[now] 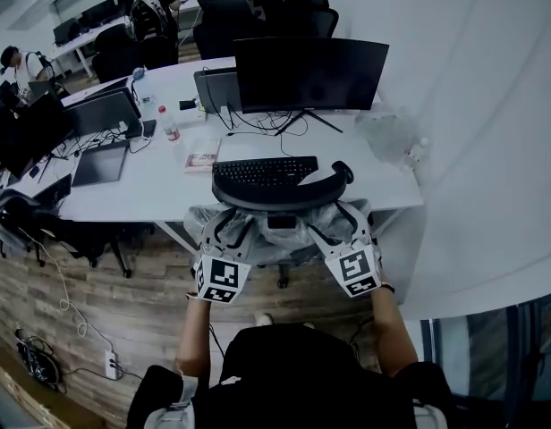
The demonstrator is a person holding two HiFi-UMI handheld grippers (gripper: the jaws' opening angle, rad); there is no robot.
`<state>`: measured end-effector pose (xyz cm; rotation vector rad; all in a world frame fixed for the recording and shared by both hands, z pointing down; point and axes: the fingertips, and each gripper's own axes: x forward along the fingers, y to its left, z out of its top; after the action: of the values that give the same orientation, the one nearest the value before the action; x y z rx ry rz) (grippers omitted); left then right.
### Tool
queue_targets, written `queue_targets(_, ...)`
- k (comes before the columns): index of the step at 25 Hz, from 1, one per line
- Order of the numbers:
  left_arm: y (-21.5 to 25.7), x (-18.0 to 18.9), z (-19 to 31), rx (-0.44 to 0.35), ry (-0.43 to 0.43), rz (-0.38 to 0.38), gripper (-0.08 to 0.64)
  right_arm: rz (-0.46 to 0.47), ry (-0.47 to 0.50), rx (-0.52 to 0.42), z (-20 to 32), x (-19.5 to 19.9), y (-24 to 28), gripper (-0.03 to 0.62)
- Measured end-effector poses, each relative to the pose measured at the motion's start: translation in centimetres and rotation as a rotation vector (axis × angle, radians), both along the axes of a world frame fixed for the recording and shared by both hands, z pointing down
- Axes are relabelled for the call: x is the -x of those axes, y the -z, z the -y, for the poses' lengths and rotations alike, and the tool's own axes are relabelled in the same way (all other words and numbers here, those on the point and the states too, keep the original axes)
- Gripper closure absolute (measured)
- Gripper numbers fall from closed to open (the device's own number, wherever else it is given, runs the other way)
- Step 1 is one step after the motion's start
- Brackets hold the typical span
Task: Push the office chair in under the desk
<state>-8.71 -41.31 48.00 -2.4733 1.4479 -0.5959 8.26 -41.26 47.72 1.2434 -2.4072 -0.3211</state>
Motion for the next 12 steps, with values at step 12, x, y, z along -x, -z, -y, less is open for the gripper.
queue_targets(12,1.7,0.0,-0.5,-0.033,0.052,-0.096,0.488,0.124,-0.02,-0.005,-0.5,-0.2,1.3,0.256)
